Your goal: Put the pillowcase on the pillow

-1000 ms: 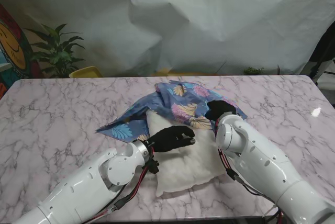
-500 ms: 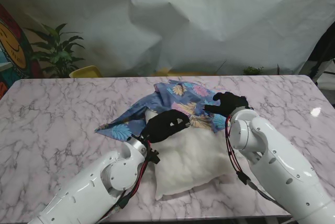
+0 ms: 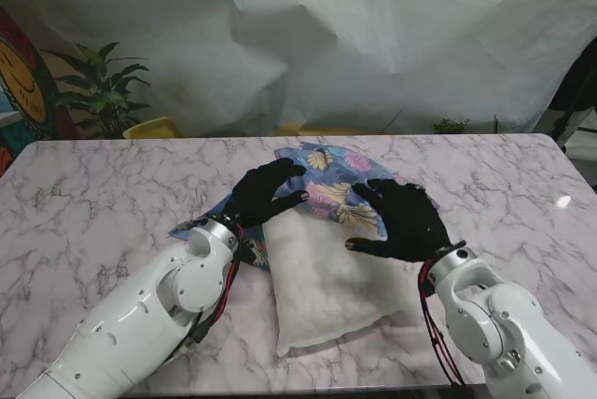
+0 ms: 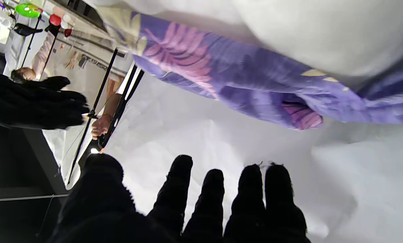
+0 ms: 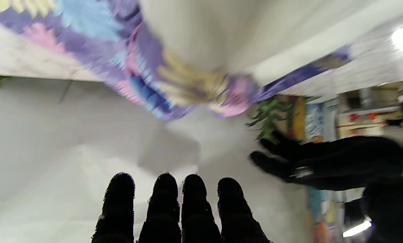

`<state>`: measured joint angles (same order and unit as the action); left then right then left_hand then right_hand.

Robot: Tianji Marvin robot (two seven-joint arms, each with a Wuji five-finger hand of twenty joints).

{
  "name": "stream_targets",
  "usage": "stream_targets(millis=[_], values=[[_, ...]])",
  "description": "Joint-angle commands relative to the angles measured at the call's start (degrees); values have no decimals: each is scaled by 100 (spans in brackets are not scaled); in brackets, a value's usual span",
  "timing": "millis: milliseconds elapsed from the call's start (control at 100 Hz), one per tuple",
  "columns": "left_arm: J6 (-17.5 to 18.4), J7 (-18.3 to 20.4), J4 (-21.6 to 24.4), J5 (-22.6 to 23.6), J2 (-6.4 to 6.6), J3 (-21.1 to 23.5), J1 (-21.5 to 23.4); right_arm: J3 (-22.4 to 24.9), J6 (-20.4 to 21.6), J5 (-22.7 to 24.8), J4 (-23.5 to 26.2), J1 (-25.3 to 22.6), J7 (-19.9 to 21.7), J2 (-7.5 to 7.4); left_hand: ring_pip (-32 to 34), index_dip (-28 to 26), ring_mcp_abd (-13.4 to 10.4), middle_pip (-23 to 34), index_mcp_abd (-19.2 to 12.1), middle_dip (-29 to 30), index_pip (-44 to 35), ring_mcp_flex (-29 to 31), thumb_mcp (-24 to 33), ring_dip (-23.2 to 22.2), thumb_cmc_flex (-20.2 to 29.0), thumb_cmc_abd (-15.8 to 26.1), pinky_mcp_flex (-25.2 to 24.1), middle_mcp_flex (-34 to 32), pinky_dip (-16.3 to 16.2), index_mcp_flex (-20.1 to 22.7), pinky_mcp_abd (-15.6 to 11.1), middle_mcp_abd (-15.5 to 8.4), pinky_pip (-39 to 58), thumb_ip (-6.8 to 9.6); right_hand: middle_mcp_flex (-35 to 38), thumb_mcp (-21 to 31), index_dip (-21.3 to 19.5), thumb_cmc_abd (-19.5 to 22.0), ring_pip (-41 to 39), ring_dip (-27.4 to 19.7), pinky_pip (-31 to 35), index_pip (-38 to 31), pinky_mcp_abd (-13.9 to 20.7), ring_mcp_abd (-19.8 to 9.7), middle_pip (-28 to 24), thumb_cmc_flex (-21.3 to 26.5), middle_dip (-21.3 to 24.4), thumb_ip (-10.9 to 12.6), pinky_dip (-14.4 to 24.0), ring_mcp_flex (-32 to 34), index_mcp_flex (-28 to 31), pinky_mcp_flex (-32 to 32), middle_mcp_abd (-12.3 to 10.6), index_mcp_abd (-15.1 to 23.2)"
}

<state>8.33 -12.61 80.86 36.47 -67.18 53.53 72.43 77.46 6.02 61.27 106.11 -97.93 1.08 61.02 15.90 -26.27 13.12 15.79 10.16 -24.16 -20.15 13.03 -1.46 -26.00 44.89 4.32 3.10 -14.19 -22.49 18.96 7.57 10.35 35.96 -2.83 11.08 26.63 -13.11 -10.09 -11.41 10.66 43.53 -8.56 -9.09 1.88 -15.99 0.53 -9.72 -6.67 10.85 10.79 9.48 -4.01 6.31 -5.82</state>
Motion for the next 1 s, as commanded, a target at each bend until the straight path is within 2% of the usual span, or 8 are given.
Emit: stream_targets(millis=[0,50,90,140,560,770,900,990], values=[[66,228,-160,-48,104,59,-104,-73,90,188,-4,-157,99,-74,-308,102,-60,-174,41,114,284,-368,-39,164,-250,-57,-233,393,189,-244,-10,-27,-541,142,-149,299,220,-260,239,-205,-393,862,119,-142,539,-402,208,-155,-470,-304,-63,-169,-28,-143],[136,336,-268,-36,134,71,-164,-95,304,202,-18,-215,137,-98,-437,137,-70,-378,36,202,490,-506,-44,254,-332,-68,-308,451,266,-376,-4,-48,-897,140,-189,393,349,-368,333,-257,-643,1130,8,-147,854,-461,353,-185,-693,-417,-35,-207,-44,-109],[175,402,-358,-27,152,69,-209,-129,424,190,-19,-248,219,-116,-519,146,-78,-516,40,231,605,-601,-43,310,-391,-71,-352,494,317,-392,-1,-61,-1154,140,-214,516,1272,-469,515,-367,-871,1221,-85,-157,1158,-521,455,-222,-934,-467,42,-226,-56,-91],[217,454,-483,-19,167,48,-270,-201,535,269,-46,-259,233,-135,-571,149,-92,-617,38,239,691,-682,-47,344,-431,-78,-402,555,343,-422,12,-84,-1340,137,-249,605,1485,-609,646,-437,-1009,1297,-200,-173,1314,-546,484,-236,-976,-495,52,-271,-96,-39],[22,546,-1180,-212,129,-136,-620,-1208,1315,208,-721,418,864,-312,-568,45,-88,-684,132,74,895,-611,-16,339,-283,-39,-109,545,180,-289,135,-47,-2214,145,-412,1237,1584,-1162,1183,-560,-1985,1394,-823,70,1863,-763,706,-355,-1119,-657,68,-362,-4,-94],[9,467,-1346,-287,85,-224,-720,-1837,1299,148,-1347,1062,1246,-398,-542,19,-68,-642,149,72,879,-575,-19,322,-222,-32,-7,537,114,-287,191,-36,-2374,145,-445,1294,1584,-1351,1288,-586,-2189,1393,-1373,417,1922,-720,1020,-404,-1105,-780,75,-403,283,-363],[-30,413,-1362,-261,73,-252,-737,-2248,927,496,-1748,1396,908,-403,-521,5,-56,-606,162,64,860,-540,-17,311,-187,-42,84,518,70,-265,243,-27,-2474,148,-451,1370,1584,-1594,1230,-519,-2037,1394,-1533,533,1913,-517,1044,-415,-1052,-711,77,-314,395,-427],[-70,368,-1360,-273,58,-246,-735,-2549,654,869,-2163,1647,86,-394,-492,-10,-42,-545,182,46,833,-482,1,299,-104,-79,155,488,28,-235,291,-19,-2527,153,-434,1287,1584,-1969,1060,-320,-1076,1394,-1655,538,1806,112,833,-353,-951,-213,75,-79,173,-355]])
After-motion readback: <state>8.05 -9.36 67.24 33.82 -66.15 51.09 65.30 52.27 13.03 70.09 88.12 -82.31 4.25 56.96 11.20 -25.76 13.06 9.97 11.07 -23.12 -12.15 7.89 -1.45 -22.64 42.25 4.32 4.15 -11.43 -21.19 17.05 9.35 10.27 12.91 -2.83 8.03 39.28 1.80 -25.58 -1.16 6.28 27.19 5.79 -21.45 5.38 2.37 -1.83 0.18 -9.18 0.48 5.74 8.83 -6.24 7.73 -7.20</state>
